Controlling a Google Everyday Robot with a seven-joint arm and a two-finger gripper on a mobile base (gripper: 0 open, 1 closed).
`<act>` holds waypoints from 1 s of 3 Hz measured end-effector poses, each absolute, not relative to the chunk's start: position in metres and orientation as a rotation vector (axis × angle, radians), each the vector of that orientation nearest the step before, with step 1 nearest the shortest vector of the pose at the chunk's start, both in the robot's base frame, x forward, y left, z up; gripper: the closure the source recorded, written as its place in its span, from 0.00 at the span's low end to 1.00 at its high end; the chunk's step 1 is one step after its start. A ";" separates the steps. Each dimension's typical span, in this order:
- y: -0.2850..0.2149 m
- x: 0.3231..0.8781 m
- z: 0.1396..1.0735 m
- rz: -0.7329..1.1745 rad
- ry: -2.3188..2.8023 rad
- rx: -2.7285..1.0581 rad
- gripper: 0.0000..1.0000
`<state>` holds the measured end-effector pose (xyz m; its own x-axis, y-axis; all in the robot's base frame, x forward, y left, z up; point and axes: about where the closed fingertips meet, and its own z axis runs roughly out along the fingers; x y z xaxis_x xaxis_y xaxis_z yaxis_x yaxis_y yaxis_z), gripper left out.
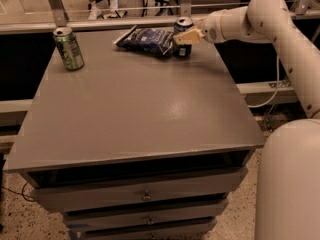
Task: Move pepsi can near blue chip bag
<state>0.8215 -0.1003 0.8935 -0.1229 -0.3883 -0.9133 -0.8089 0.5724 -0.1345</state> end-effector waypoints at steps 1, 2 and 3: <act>-0.098 0.822 0.888 0.507 1.750 -0.993 0.35; -0.097 0.814 0.885 0.572 1.759 -0.979 0.12; -0.103 0.799 0.892 0.625 1.754 -0.967 0.00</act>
Offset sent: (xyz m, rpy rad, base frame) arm -0.0215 -0.0040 -0.0045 0.0973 0.1052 0.0386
